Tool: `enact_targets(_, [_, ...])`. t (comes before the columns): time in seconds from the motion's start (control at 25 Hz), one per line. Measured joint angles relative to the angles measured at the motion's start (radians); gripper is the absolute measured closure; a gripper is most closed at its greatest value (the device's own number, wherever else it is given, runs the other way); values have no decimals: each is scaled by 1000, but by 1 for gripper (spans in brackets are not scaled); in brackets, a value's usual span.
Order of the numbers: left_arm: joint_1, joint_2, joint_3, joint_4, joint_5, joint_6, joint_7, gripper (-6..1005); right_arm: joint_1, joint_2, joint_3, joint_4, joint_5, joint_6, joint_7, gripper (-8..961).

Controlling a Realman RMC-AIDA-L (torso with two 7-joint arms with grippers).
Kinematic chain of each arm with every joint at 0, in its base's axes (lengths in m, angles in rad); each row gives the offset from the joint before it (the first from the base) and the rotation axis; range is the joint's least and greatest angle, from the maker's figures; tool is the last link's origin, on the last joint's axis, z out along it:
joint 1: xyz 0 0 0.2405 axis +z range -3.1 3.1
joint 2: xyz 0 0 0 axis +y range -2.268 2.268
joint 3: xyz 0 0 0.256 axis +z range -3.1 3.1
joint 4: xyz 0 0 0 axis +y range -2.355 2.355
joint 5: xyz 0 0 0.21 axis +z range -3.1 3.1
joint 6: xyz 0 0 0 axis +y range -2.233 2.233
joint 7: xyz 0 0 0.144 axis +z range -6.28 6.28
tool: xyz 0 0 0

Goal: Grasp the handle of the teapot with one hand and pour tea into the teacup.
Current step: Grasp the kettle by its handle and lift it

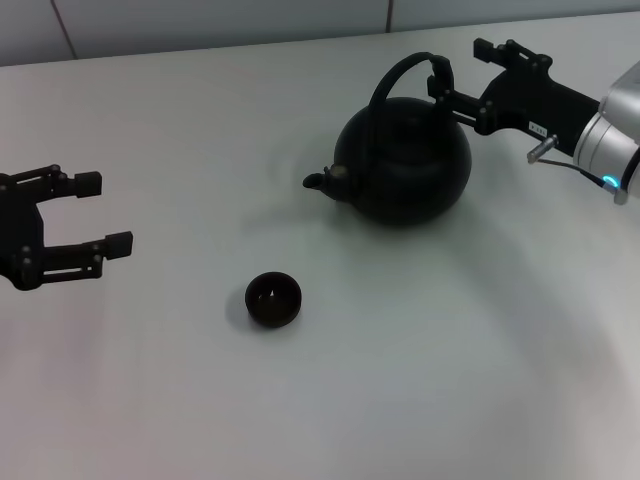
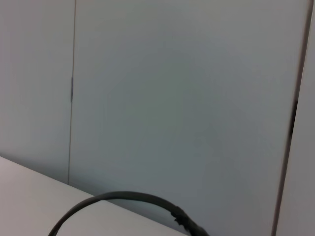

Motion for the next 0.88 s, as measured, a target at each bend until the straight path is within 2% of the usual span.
enact_targets(0.12, [3,0,0,1,0,0,1,182,2,-1,0,10,-1,12,-11,137])
enact_targets(0.36, [4,2,-10,1,0,0,4,182,2,0,0,19,2,14,-24,342])
enact_targets(0.52, [4,4,-10,1,3,1,6,182,-1,2,3,26,3,-10,-96,586])
enact_targets(0.88, [7,7,-10,1,5,1,9,182,1,2,2,62,59,-30,-153,758])
